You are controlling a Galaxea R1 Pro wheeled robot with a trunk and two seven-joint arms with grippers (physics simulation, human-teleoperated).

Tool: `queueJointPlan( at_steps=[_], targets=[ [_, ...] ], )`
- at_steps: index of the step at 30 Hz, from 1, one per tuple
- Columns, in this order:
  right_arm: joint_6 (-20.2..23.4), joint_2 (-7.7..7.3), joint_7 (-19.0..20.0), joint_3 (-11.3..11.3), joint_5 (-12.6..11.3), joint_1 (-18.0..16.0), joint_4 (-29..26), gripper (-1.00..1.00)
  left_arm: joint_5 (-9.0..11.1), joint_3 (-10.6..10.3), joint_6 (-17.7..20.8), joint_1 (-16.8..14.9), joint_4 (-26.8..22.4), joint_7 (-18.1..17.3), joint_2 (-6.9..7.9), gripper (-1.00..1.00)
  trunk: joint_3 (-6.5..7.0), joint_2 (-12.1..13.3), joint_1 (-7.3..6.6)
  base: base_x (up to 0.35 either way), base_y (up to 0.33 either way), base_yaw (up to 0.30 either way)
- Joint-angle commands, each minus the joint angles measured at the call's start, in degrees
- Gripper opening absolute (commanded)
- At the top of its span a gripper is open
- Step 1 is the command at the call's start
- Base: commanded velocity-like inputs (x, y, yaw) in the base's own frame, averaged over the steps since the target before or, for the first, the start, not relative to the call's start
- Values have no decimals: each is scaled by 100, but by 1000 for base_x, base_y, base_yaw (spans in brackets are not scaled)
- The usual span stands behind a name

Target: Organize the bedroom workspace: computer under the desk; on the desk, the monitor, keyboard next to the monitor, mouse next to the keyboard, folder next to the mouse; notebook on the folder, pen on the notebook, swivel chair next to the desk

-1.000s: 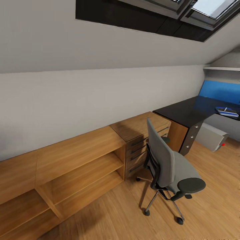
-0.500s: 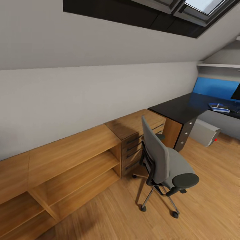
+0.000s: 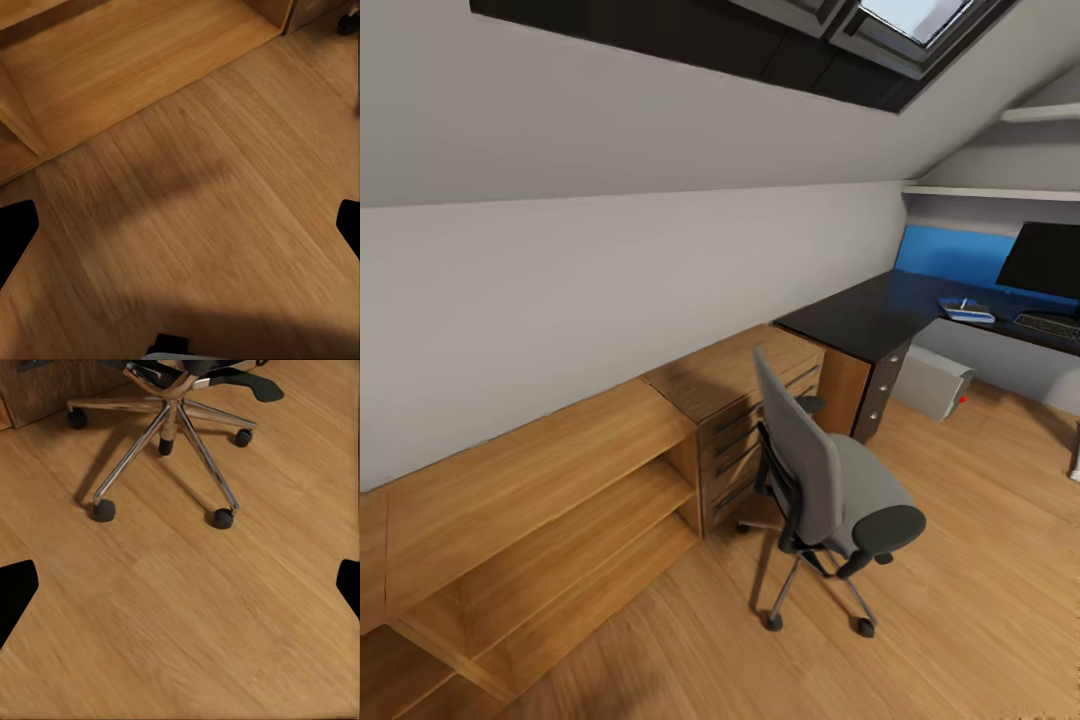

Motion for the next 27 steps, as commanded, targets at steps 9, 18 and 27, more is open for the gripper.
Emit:
queueJointPlan(
  at_steps=[9,18,27],
  targets=[
    [-19,3,-20,50,-31,-6,12,100,0,-33,-1,-2,-7,59,2,100,23,-3,2,148,176,-291],
    [-19,3,-20,50,-31,-6,12,100,0,-31,1,0,-6,59,2,100,59,-3,2,8,9,-292],
    [-19,3,-20,50,-31,-6,12,100,0,-31,1,-2,-5,51,2,100,96,-3,2,102,125,-291]
  ],
)
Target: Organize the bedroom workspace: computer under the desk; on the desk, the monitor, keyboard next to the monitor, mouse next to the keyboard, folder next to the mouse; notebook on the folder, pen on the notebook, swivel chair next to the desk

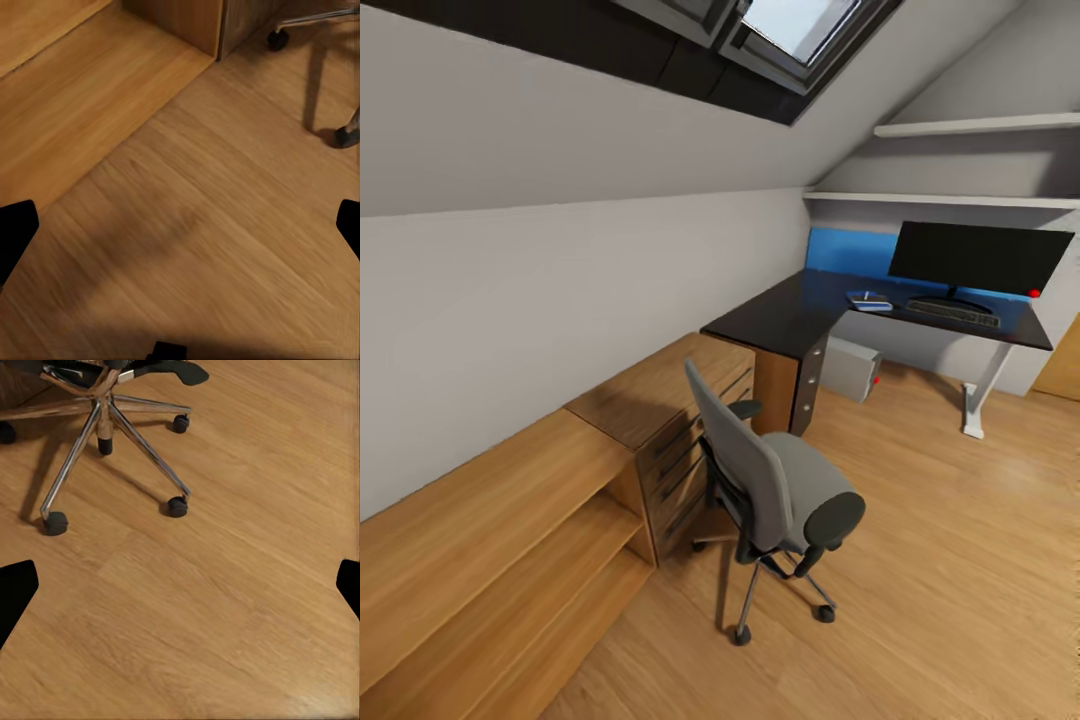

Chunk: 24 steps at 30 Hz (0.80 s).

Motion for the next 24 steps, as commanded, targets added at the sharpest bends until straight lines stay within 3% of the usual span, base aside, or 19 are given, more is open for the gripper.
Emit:
queueJointPlan(
  at_steps=[1,24],
  targets=[
    [-19,4,-20,49,-34,-6,12,100,0,-49,-10,-2,-5,60,2,100,-1,-3,2,205,251,-289],
    [-19,4,-20,49,-34,-6,12,100,0,-49,10,-3,-6,65,2,100,94,-3,2,172,209,-287]
  ],
)
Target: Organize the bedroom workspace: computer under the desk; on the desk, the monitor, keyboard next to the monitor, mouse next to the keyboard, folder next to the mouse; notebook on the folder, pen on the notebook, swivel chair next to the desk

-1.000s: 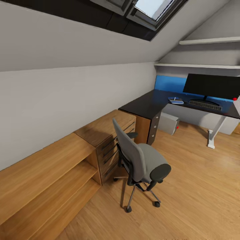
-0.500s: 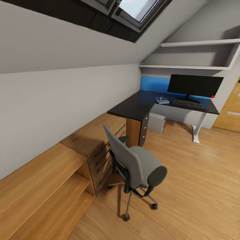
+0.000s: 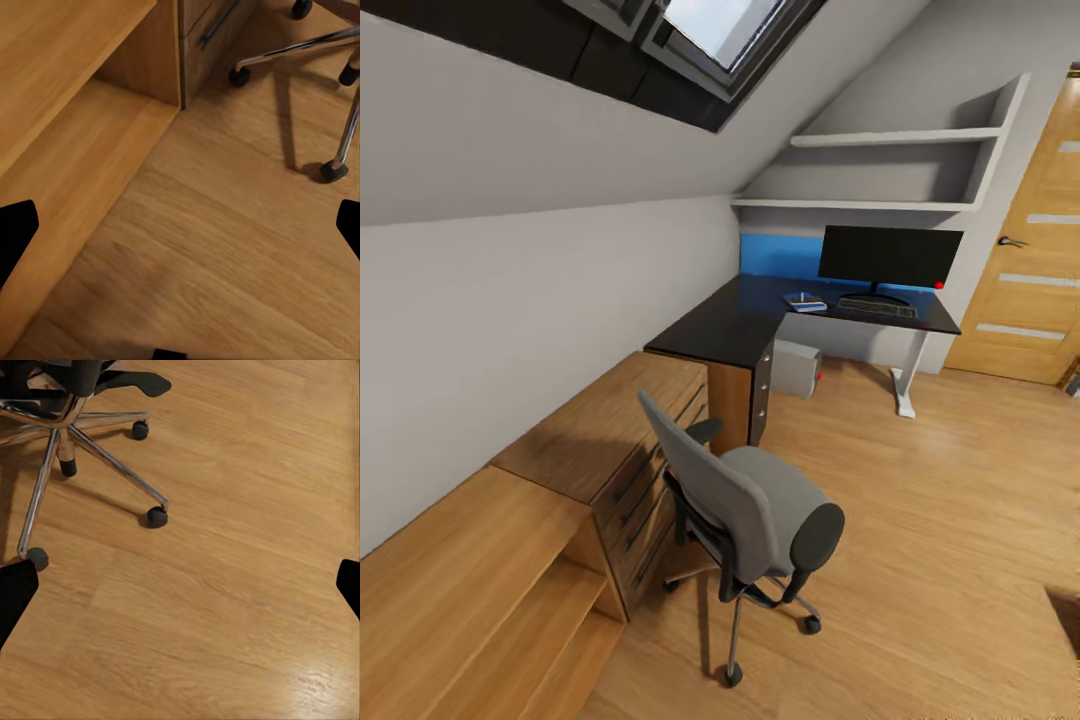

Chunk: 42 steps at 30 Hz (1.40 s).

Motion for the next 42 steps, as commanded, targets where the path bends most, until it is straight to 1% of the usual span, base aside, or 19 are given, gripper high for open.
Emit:
queueJointPlan(
  at_steps=[1,9,31,35,42],
  targets=[
    [-18,4,-20,49,-33,-6,12,100,0,-48,-8,-1,-5,57,1,100,-1,-3,2,128,153,-284],
    [-18,4,-20,49,-33,-6,12,100,0,-48,-5,-2,-7,31,5,100,33,-3,2,58,53,-282],
    [-18,4,-20,49,-33,-6,11,100,0,-48,-11,-2,-7,20,2,100,131,-3,2,2,5,-277],
    [-18,4,-20,49,-33,-6,11,100,0,-48,-6,0,-8,19,1,100,149,-3,2,0,144,-276],
    [-18,4,-20,49,-33,-6,11,100,0,-48,-8,-2,-8,18,1,100,180,-3,2,-16,270,-275]
  ],
)
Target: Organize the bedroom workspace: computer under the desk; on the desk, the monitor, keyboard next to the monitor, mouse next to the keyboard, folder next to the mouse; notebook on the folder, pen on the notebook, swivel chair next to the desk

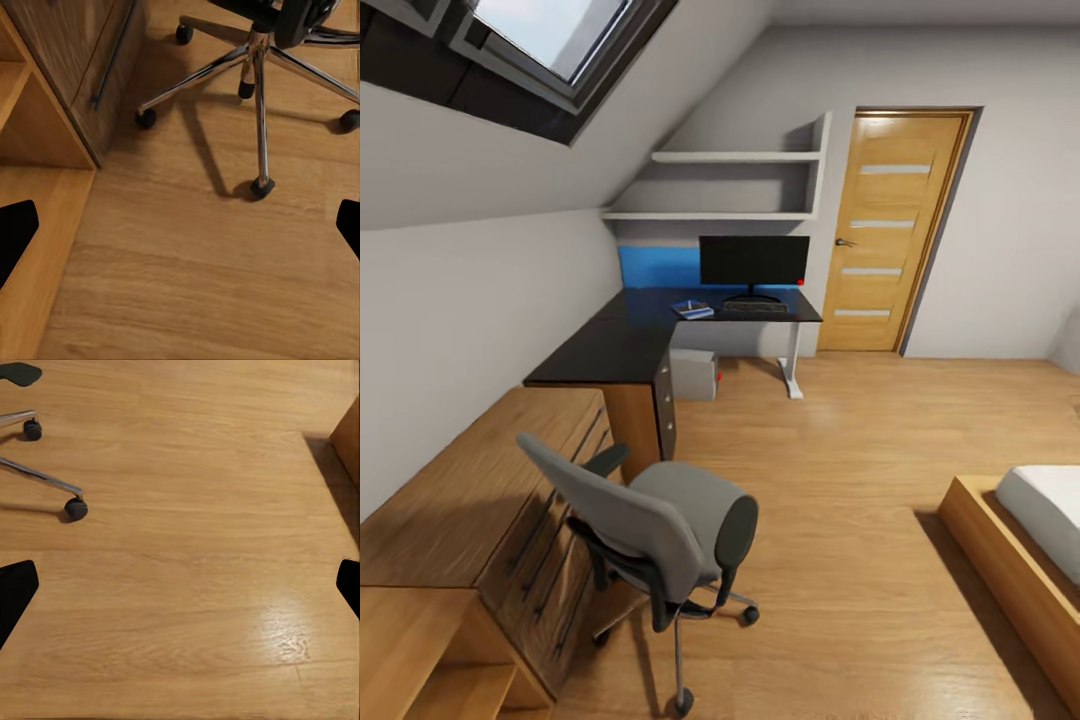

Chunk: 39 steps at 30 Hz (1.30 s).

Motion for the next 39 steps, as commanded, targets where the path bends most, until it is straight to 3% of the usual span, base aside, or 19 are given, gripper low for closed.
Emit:
queueJointPlan(
  at_steps=[1,39],
  targets=[
    [-19,7,-21,50,-34,-6,12,100,0,-48,-9,-3,-5,60,2,100,-1,-4,0,-68,293,-274],
    [159,13,-12,58,-42,-6,3,100,0,-48,-6,-2,-7,60,2,100,12,-4,0,-28,98,-24]
  ],
)
